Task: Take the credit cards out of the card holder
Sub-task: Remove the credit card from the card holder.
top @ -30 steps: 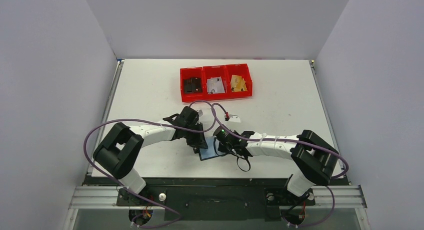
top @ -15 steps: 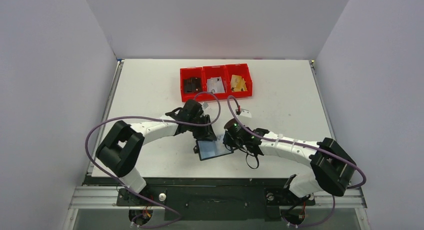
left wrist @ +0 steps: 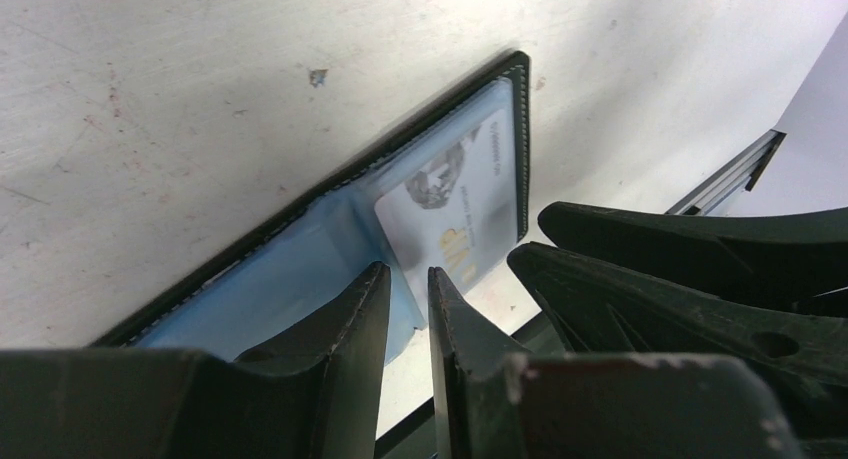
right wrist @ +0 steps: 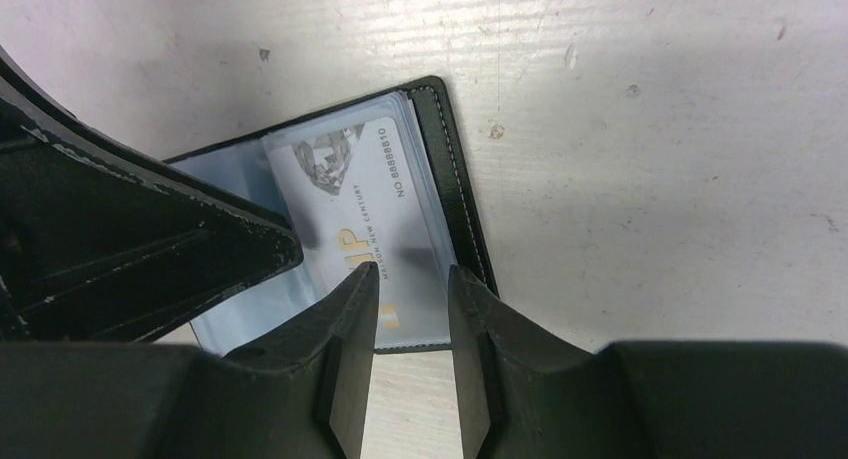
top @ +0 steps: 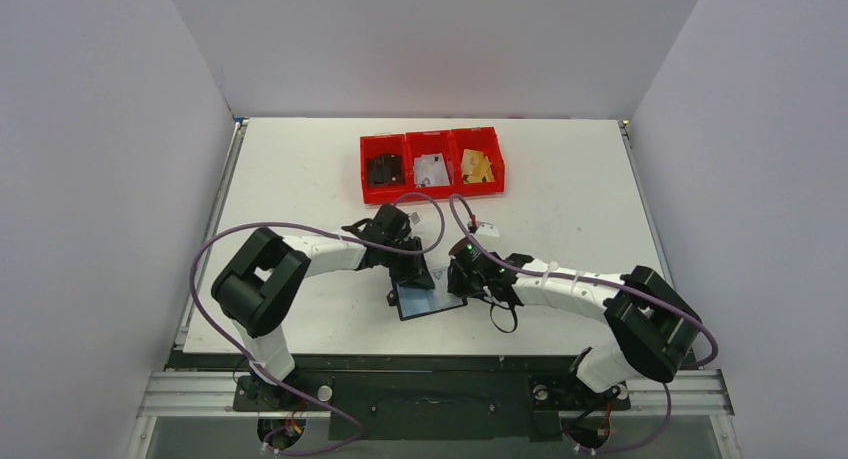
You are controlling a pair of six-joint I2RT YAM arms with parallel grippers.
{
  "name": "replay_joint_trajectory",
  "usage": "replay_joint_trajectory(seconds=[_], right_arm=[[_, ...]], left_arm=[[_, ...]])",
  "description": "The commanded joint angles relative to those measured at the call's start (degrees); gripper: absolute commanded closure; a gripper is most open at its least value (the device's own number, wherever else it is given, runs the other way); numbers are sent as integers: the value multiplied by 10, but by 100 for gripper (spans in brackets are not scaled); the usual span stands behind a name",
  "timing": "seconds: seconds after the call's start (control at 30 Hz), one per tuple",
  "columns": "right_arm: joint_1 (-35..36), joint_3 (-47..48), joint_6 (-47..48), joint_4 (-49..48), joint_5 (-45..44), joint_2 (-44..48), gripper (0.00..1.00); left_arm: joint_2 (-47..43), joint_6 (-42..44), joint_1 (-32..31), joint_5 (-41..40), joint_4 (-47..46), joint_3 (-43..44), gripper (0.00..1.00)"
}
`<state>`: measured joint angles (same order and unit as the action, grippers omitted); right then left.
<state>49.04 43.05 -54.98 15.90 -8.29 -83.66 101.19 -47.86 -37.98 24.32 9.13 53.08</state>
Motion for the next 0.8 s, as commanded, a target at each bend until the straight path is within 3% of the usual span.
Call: replay_joint_trajectory(seconds=[0.0, 0.13, 0.27, 0.33, 0.77], right_arm=[[-7, -4, 13, -29, 24, -19, 72], [-10, -8, 12, -41, 39, -32, 75], [-9, -12, 6, -57, 56, -42, 90], [-8, -14, 4, -60, 61, -44, 92], [9, -18, -1, -58, 56, -58, 95]], left_arm=[[17, 4, 7, 4, -18, -2, 83], [30, 6, 11, 8, -20, -1, 83], [36, 3, 12, 16, -31, -2, 82], [37, 3, 13, 21, -38, -4, 80], [9, -23, 20, 66, -130, -44, 78]])
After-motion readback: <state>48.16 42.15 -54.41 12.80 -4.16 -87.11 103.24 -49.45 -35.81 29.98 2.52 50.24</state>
